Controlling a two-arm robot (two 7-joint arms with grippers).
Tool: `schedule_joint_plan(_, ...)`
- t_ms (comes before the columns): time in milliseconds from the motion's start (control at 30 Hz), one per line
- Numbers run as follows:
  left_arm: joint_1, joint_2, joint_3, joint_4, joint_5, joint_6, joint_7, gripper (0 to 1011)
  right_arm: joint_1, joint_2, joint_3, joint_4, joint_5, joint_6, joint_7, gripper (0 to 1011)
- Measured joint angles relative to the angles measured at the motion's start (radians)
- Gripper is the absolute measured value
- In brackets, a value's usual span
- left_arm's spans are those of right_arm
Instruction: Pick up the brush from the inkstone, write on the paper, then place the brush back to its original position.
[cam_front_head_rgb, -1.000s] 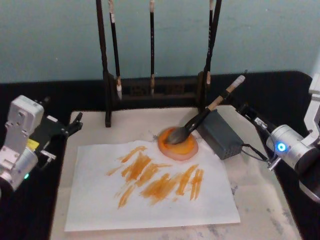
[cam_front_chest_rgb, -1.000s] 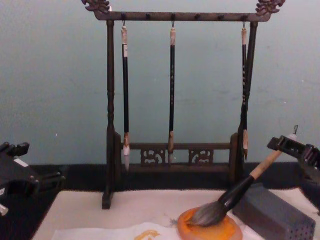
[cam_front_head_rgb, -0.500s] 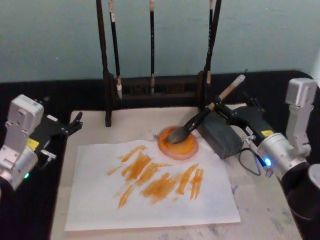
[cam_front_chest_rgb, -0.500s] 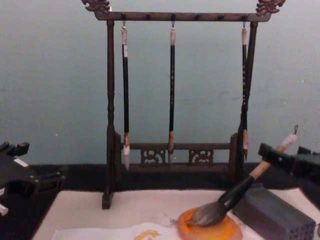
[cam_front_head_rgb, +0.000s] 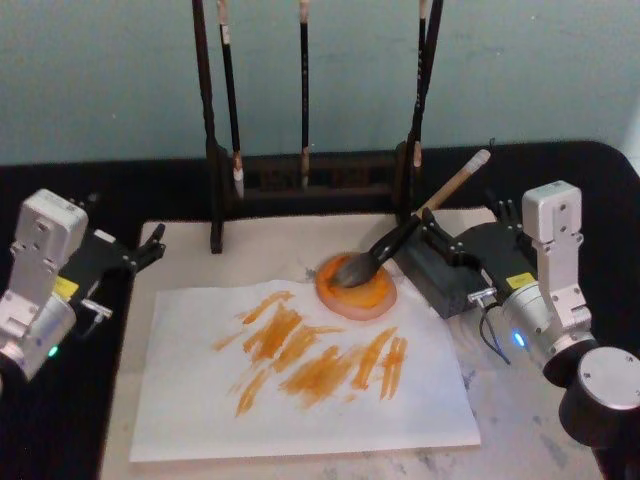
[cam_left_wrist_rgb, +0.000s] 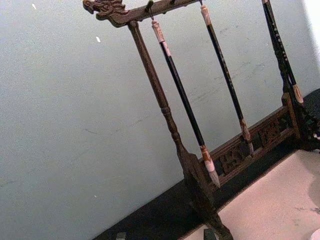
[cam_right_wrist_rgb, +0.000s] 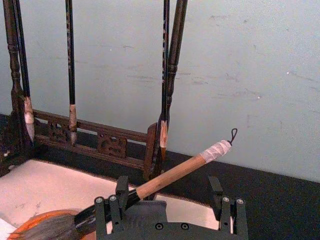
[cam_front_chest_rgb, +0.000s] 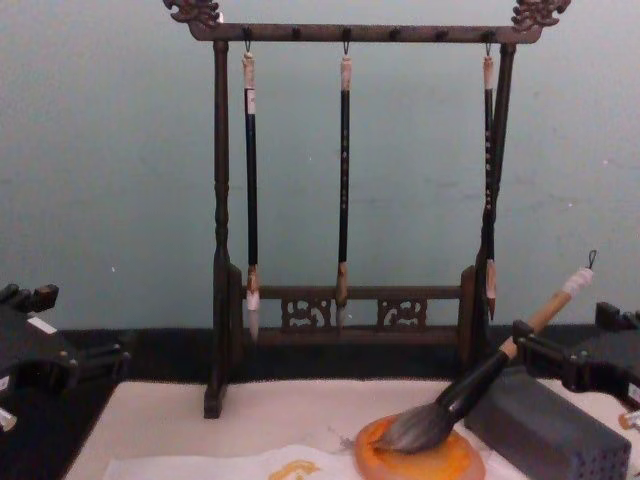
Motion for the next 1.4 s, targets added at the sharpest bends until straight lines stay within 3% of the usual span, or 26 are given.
schedule_joint_plan(1400,0.0,0.0,0.0,0.0,0.0,0.0,0.0,1001,0.0,0.001,-0.001,-0.002,0.0,-0.001,0.0,1000)
